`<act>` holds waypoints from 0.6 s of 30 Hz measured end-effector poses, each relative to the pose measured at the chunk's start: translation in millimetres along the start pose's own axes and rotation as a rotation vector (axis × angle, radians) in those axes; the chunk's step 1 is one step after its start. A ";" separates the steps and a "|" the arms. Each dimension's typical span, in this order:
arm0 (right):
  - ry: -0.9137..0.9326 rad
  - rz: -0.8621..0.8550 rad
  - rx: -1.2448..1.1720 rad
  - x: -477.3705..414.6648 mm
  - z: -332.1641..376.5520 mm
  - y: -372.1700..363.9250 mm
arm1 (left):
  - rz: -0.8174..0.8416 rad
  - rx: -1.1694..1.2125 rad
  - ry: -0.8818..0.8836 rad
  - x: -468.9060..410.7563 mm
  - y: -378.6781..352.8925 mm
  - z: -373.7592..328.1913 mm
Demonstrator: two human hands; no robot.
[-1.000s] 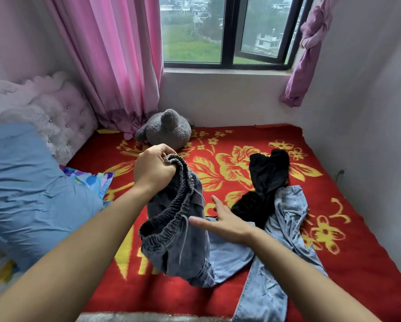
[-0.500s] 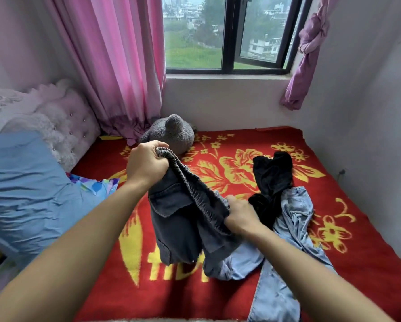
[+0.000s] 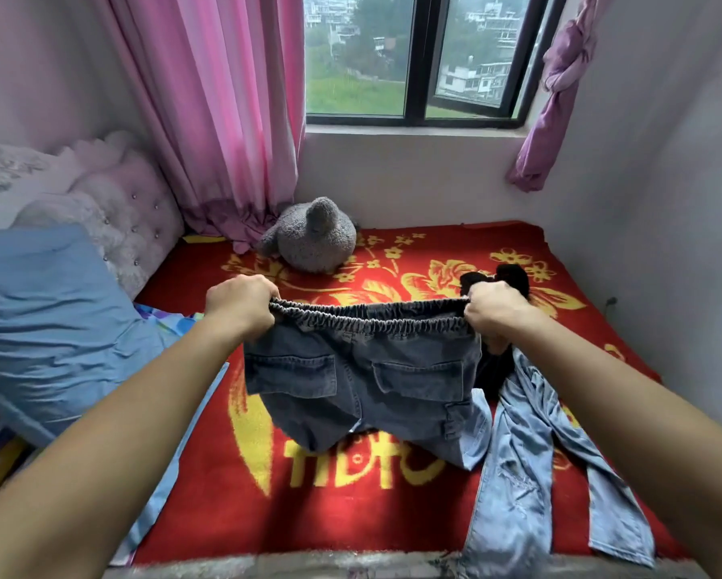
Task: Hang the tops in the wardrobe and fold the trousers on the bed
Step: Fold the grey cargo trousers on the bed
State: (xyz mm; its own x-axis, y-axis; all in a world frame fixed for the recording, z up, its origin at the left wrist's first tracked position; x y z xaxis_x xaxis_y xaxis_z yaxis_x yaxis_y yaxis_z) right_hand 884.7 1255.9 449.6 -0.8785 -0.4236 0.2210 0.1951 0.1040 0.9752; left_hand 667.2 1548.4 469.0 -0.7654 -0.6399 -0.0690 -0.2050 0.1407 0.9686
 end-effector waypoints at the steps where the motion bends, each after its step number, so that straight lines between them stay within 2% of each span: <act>1: -0.003 0.097 -0.014 -1.7 2.0 -13.4 | 0.029 -0.013 0.000 -1.1 -9.8 2.9; 3: -0.028 0.290 -0.240 -10.7 3.9 -42.7 | 0.104 -0.067 0.005 -4.6 -30.3 9.8; 4: -0.060 0.342 -0.452 -17.9 5.7 -51.8 | 0.162 -0.088 0.017 -8.1 -40.7 15.3; 5: -0.091 0.353 -0.601 -26.4 7.1 -54.5 | 0.241 -0.079 0.036 -12.6 -51.1 21.6; 8: -0.095 0.288 -0.773 -63.0 17.1 -40.1 | 0.496 0.031 0.070 -31.7 -68.6 34.6; 10: -0.059 0.226 -0.806 -93.7 28.1 -18.0 | 0.538 0.190 0.110 -57.9 -61.7 36.9; 13: 0.027 0.118 -0.839 -136.4 47.9 26.3 | 0.419 0.491 0.189 -112.7 -35.7 36.6; 15: 0.108 0.030 -0.740 -169.0 63.2 66.7 | 0.288 0.624 0.223 -158.8 -11.5 29.1; 18: 0.175 -0.134 -0.668 -215.6 77.6 145.4 | 0.035 0.711 0.188 -226.9 51.0 9.5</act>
State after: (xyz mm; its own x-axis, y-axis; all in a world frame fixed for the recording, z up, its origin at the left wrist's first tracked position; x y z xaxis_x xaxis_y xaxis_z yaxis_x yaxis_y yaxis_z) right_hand 1068.7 1432.1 543.0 -0.8415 -0.5385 0.0424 0.3657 -0.5101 0.7785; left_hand 824.5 1707.9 531.8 -0.6741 -0.7359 0.0636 -0.5772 0.5786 0.5763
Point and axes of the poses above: each hand's wrist, its own x-axis away from the middle knuckle, its own y-axis out of the back of the hand, z = x × y, the point moved 10 cm from there along -x, towards the middle knuckle, and after that the axes turned 13 degrees about x, right-handed, at the moved point
